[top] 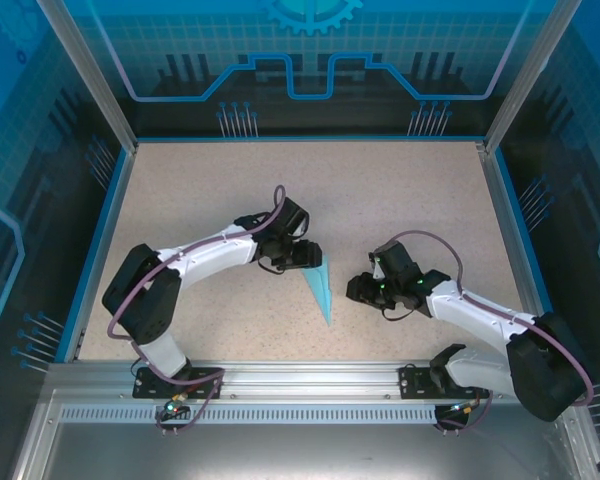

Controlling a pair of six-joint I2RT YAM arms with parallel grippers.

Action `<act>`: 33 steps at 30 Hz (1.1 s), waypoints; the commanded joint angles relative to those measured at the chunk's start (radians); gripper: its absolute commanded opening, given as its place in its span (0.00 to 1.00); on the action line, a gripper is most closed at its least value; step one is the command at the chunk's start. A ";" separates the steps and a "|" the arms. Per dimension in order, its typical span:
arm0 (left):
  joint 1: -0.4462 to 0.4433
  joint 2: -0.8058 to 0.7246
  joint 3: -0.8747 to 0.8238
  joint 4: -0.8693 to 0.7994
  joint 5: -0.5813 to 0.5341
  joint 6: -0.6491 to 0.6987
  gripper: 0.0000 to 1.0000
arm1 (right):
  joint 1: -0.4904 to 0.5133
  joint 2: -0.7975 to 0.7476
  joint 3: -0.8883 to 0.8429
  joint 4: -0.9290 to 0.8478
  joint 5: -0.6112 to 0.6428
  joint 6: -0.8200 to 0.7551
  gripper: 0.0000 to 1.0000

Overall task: Fold a paper plane with a square sheet of paper (pick it up from the middle)
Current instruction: Fold the wing for the fifth time at the center of the table, then pick up the paper plane from the center of the table.

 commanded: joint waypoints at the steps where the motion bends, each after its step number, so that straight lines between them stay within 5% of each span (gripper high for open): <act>1: -0.021 0.022 0.042 -0.094 -0.066 -0.056 0.57 | -0.012 -0.026 0.006 0.036 0.023 -0.013 0.41; 11: -0.095 0.105 0.163 -0.274 -0.299 -0.124 0.64 | -0.012 -0.039 -0.014 0.056 0.036 -0.038 0.54; 33: -0.101 0.210 0.242 -0.294 -0.251 -0.142 0.83 | -0.016 0.159 0.042 0.179 -0.116 -0.041 0.55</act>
